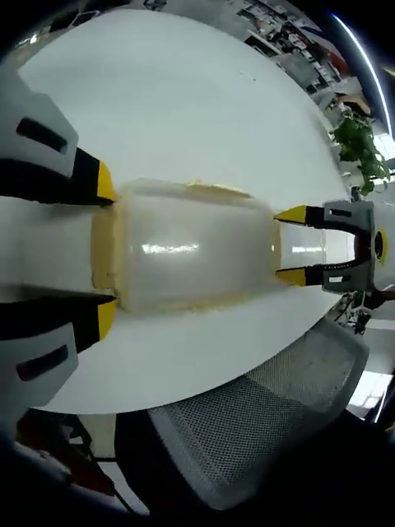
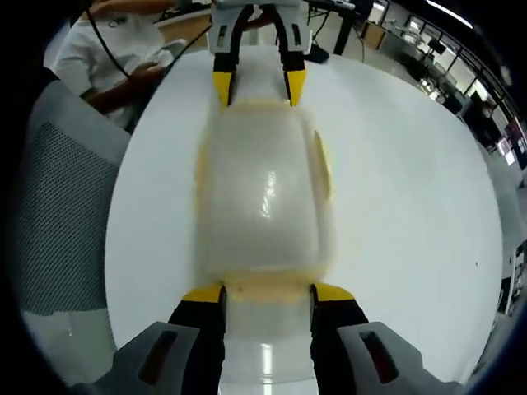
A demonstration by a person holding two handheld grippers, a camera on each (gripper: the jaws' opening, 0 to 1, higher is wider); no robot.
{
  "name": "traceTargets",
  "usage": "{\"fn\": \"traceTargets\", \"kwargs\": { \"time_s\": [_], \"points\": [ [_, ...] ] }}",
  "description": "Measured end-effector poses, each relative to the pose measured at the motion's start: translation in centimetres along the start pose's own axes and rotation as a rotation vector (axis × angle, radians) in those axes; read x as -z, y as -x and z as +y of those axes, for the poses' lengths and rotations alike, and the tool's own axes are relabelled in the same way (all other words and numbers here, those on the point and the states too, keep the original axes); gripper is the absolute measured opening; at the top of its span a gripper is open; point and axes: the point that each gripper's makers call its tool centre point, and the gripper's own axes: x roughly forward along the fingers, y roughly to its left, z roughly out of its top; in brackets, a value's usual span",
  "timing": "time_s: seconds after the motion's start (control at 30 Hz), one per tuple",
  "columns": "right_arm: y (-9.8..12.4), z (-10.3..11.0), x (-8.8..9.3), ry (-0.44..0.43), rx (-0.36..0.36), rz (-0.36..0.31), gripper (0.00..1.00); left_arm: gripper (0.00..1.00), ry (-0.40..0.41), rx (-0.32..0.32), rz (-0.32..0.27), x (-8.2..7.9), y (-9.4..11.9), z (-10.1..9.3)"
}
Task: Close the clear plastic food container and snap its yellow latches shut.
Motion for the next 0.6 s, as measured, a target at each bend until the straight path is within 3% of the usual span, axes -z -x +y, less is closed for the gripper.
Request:
{"fn": "traceTargets", "kwargs": {
  "time_s": [0.2,0.6],
  "points": [
    [0.06,-0.01,0.08,-0.016,-0.013,-0.007,0.39,0.39,0.001,0.007,-0.024,0.07,0.01,0.07],
    [-0.15,-0.05,0.06,-0.032,-0.029,-0.010,0.39,0.39,0.007,0.010,-0.003,0.07,-0.14,0.22]
  ]
}}
